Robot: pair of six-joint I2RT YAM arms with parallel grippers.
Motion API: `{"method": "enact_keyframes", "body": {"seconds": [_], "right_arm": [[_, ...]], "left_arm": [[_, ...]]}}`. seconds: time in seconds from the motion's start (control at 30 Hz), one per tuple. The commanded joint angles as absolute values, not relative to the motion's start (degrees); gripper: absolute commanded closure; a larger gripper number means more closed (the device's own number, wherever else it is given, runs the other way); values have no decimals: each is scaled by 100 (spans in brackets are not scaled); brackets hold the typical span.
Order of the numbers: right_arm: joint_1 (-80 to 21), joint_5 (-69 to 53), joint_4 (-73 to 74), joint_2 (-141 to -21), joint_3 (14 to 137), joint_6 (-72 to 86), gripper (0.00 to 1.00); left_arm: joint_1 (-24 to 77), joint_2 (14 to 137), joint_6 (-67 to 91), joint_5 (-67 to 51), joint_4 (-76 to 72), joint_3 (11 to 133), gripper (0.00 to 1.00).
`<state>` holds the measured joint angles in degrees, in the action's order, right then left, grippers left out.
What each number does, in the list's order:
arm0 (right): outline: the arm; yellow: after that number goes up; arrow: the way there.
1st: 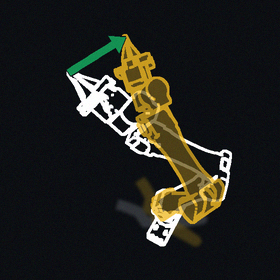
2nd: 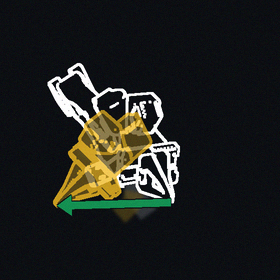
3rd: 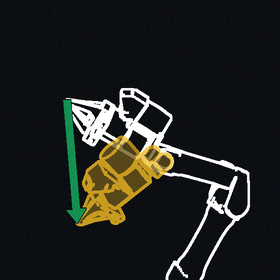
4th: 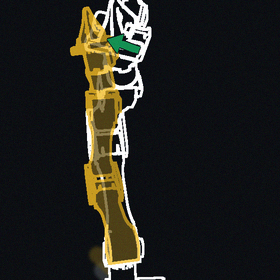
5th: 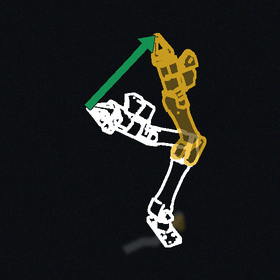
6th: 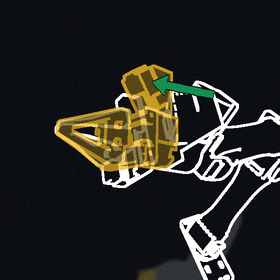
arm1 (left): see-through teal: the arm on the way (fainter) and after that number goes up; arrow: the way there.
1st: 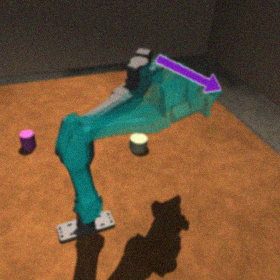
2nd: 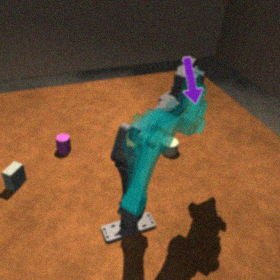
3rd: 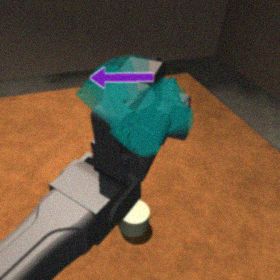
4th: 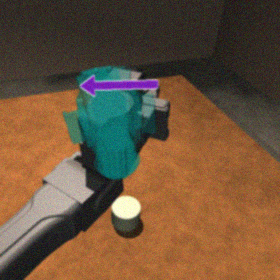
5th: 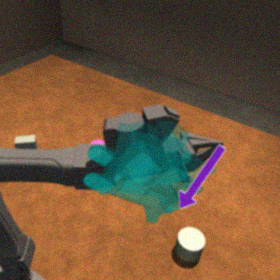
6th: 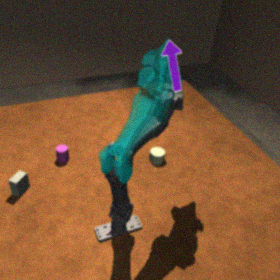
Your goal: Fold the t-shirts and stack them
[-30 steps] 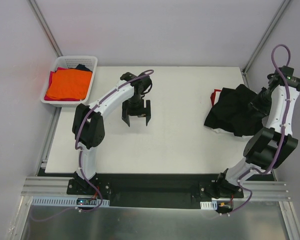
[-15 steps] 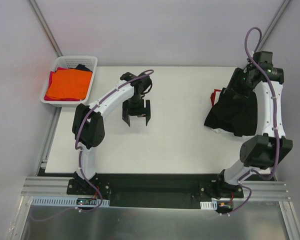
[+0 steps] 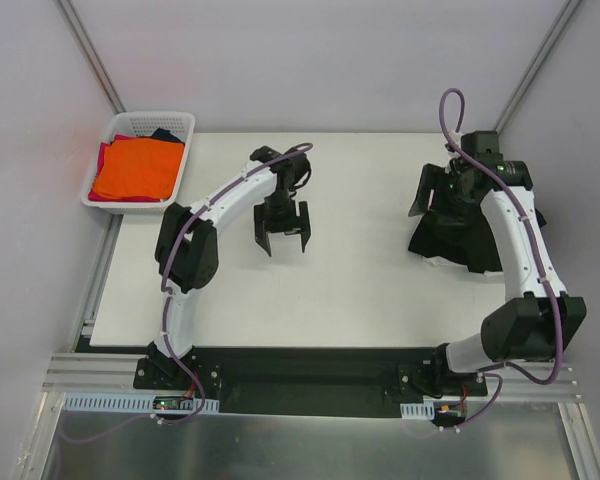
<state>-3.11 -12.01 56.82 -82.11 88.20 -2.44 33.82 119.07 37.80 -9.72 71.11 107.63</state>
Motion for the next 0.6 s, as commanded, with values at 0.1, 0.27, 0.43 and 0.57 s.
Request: {"method": "enact_keyframes", "body": {"seconds": [0.1,0.27,0.43,0.57], "right_arm": [[-281,191,6425,-8271,8885,-133,27],[-168,1203,7037,-8446,9324,263,31],[253,1827,7409,-8534,9947,308,38],[711,2319,7882,-8840,10318,334,63]], "left_arm": [[3524,12120,3736,-1265,6953,11662,15],[3831,12533,3411,-1994,6627,12663,13],[3885,12604,3296,-2162,6530,12578,14],[3885,12490,3278,-2013,6425,12245,15]]}}
